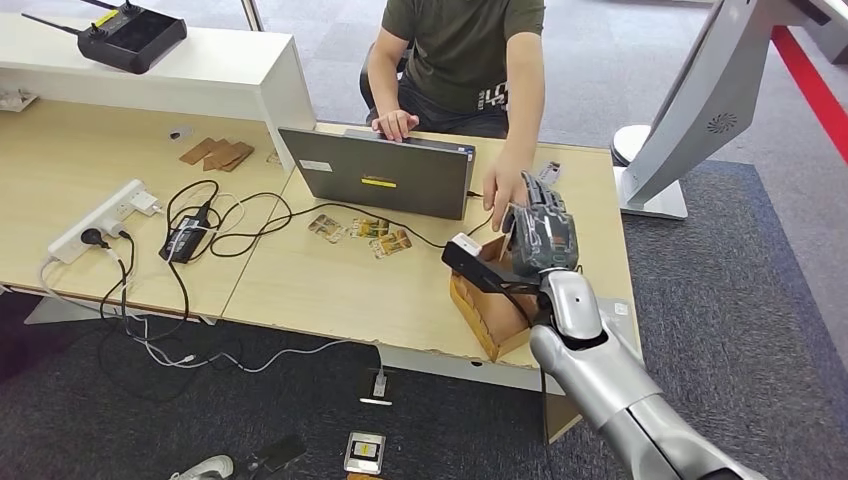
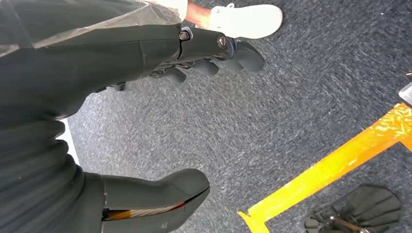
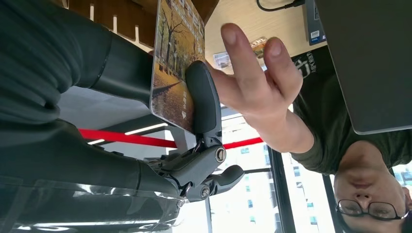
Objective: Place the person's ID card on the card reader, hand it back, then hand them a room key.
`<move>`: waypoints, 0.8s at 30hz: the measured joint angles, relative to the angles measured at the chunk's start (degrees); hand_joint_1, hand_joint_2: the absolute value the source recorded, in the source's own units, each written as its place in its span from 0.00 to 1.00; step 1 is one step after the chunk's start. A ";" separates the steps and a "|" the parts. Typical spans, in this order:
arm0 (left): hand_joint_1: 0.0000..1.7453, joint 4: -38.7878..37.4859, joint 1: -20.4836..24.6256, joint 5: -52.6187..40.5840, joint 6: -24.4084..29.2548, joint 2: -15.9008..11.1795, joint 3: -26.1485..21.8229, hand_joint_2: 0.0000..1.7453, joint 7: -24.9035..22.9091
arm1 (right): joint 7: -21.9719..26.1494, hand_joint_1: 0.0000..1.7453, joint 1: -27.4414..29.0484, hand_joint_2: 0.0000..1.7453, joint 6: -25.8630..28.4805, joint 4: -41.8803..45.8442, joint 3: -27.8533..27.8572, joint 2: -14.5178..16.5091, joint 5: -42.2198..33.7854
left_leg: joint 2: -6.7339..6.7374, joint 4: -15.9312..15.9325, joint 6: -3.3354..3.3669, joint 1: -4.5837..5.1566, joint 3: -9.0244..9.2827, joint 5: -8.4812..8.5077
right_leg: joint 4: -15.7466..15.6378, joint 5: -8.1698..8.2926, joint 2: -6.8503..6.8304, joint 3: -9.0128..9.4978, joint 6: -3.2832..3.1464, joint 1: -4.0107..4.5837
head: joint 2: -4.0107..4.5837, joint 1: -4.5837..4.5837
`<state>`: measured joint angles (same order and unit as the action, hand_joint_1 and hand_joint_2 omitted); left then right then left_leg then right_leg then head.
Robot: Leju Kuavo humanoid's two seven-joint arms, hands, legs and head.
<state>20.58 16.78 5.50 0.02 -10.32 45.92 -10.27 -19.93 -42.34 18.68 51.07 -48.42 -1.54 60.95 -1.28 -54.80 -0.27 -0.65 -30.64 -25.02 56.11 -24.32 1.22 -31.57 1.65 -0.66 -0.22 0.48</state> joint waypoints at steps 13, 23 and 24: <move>0.00 -0.32 -1.24 -1.29 0.44 0.26 -0.02 1.00 0.60 | -1.25 0.00 0.15 1.00 2.03 -0.18 0.41 -0.02 -0.74 | 0.00 0.00 0.00 0.00 0.03 0.00 | -0.01 0.00 0.00 -0.01 0.00 0.00 | 0.00 0.00; 0.00 -0.36 -2.60 -1.90 0.99 -0.29 -0.64 1.00 0.65 | 1.58 0.00 5.57 1.00 19.09 2.64 7.80 -4.57 -14.37 | 0.01 -0.03 0.02 0.02 0.04 -0.03 | -0.05 0.00 0.00 0.01 0.01 -0.04 | 0.00 0.01; 0.00 -0.36 -2.84 -1.86 1.12 -0.39 -0.83 1.00 0.66 | 2.78 0.00 6.67 1.00 19.50 3.49 9.19 -5.08 -14.64 | 0.01 -0.03 0.03 0.02 0.04 -0.04 | -0.05 0.00 0.00 0.01 0.01 -0.03 | 0.00 0.01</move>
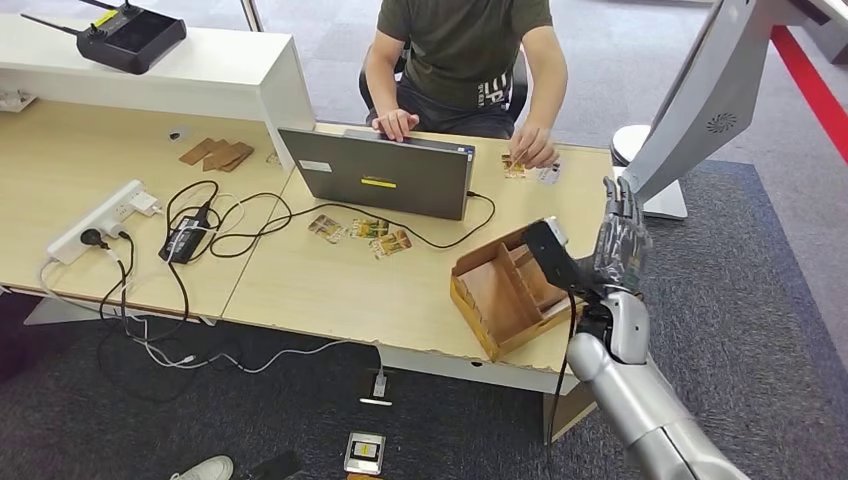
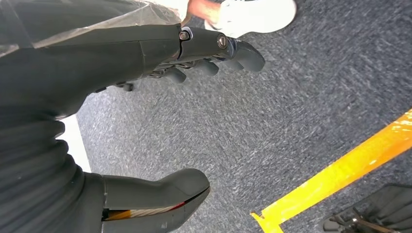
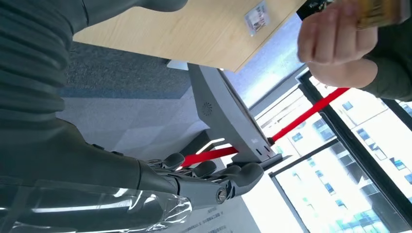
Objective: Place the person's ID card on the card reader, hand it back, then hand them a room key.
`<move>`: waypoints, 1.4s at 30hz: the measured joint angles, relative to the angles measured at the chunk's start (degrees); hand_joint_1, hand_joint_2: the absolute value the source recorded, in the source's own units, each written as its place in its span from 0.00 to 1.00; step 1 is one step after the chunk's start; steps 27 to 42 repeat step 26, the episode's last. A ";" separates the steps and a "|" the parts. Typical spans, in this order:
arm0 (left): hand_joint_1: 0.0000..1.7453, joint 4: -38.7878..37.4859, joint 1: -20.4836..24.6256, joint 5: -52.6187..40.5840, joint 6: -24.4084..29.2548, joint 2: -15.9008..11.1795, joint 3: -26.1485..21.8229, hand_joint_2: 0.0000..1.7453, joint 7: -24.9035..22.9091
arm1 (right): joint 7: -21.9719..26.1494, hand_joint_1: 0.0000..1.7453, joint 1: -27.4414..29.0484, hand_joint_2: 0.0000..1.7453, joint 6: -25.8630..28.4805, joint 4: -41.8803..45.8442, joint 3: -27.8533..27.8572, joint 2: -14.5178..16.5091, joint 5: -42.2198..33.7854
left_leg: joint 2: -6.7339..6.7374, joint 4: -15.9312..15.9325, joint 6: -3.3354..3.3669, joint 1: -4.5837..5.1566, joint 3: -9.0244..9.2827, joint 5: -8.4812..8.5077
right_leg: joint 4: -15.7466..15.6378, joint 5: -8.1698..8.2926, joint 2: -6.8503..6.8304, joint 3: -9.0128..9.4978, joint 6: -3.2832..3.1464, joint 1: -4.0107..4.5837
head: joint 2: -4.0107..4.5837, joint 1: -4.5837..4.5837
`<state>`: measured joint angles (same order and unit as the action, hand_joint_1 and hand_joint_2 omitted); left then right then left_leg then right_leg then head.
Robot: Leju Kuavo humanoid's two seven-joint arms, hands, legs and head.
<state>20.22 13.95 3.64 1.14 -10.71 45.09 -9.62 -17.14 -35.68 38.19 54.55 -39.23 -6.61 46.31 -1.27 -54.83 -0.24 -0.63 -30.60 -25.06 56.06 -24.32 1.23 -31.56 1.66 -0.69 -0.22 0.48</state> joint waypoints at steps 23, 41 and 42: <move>0.00 -0.44 -9.91 12.84 3.73 -6.24 -3.65 1.00 7.20 | 22.65 0.00 27.08 1.00 -35.54 -26.29 41.54 -2.94 -81.58 | -0.16 0.03 -0.09 -0.16 0.14 -0.39 | -0.06 -0.43 -0.11 0.21 -0.07 0.17 | 0.00 0.01; 0.00 -0.45 -9.94 14.07 2.54 -7.74 -3.65 1.00 7.26 | 18.31 0.00 30.10 1.00 -30.48 -30.31 42.85 -1.54 -80.35 | -0.14 0.04 -0.15 -0.20 0.15 -0.46 | -0.01 -0.49 -0.07 0.22 -0.18 0.21 | 0.00 -0.02; 0.00 -0.45 -9.94 14.07 2.54 -7.74 -3.65 1.00 7.26 | 18.31 0.00 30.10 1.00 -30.48 -30.31 42.85 -1.54 -80.35 | -0.14 0.04 -0.15 -0.20 0.15 -0.46 | -0.01 -0.49 -0.07 0.22 -0.18 0.21 | 0.00 -0.02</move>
